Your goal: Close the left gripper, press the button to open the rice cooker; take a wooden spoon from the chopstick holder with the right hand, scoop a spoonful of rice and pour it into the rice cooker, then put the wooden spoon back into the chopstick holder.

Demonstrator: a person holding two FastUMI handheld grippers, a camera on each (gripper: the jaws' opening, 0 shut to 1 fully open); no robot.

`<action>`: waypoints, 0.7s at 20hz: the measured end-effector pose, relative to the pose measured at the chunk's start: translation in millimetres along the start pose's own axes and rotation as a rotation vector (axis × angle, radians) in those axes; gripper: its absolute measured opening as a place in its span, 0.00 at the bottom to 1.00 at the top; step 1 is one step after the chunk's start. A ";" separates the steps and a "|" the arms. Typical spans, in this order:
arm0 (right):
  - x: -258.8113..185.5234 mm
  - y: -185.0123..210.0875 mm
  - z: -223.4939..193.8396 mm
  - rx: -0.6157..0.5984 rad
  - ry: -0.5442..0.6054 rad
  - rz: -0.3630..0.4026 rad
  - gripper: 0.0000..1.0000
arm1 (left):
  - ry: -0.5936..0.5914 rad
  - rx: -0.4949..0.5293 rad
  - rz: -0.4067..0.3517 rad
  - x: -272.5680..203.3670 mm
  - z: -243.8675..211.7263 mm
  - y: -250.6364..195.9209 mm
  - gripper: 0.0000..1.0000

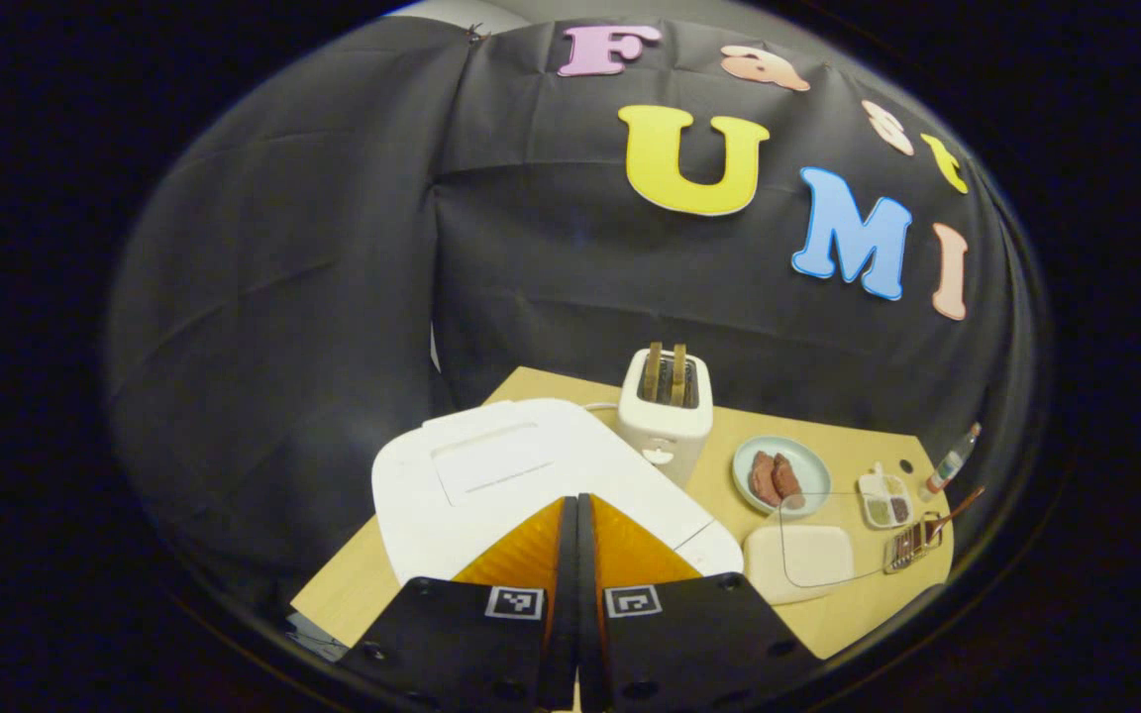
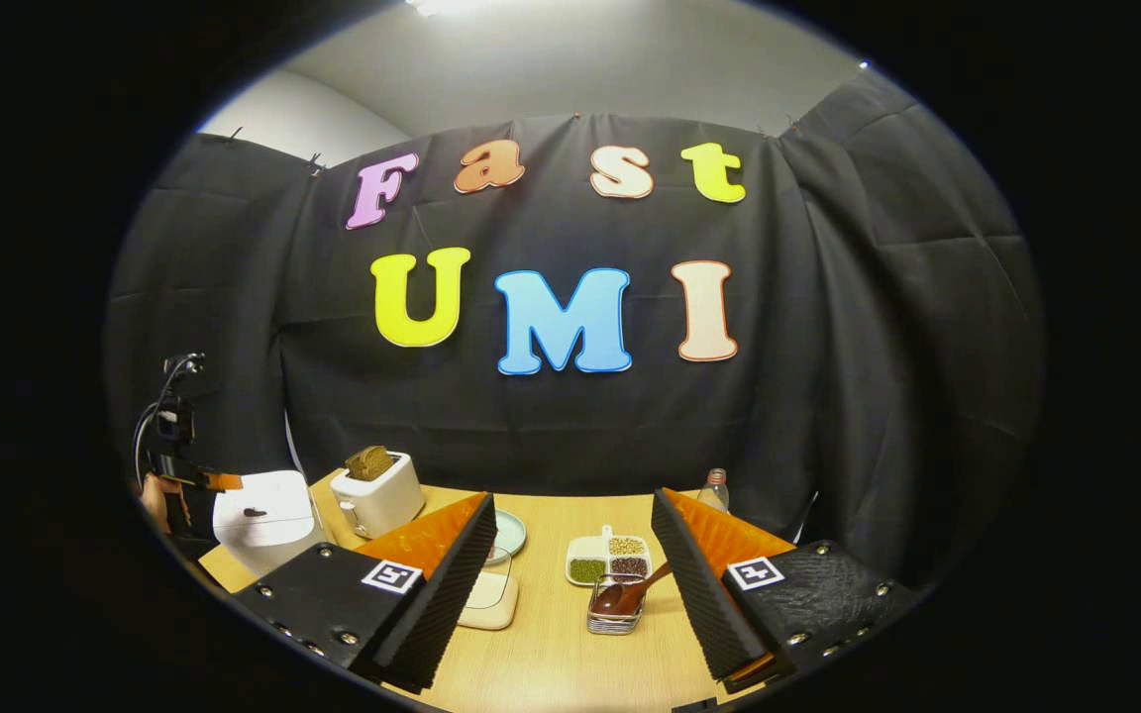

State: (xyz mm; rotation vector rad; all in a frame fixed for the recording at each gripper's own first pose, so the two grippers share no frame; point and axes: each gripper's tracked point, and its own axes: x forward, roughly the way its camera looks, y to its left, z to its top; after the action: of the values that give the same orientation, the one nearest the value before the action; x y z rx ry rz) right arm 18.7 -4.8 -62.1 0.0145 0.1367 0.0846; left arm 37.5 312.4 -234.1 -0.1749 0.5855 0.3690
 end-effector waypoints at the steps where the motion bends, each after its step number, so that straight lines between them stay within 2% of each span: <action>1: 0.3 -0.1 -1.7 0.007 0.005 -0.001 0.96 | 0.030 0.011 -0.008 7.3 -13.3 -0.9 0.09; 4: 0.6 0.0 -3.7 0.000 0.013 -0.002 0.96 | 0.129 0.033 -0.010 27.9 -50.0 -2.9 0.09; 7: -0.9 -3.1 -5.1 -0.014 0.016 -0.007 0.96 | 0.164 0.003 0.010 30.9 -56.0 -2.5 0.08; 9: -0.5 -1.6 -8.3 -0.004 0.024 -0.007 0.96 | 0.154 0.025 -0.003 30.7 -58.1 -2.5 0.11; 12: -0.6 1.4 -6.8 0.009 0.024 0.002 0.96 | 0.150 0.000 -0.020 28.0 -47.9 -3.3 0.09; 14: 0.6 2.2 -2.2 -0.001 0.013 0.005 0.96 | -0.003 0.054 0.046 18.1 -2.3 10.2 0.09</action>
State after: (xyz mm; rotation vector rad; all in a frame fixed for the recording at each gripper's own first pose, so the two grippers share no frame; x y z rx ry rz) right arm 18.8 -2.6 -64.3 0.0130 0.1499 0.0898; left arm 46.3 326.5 -246.8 -0.1088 0.5969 0.3975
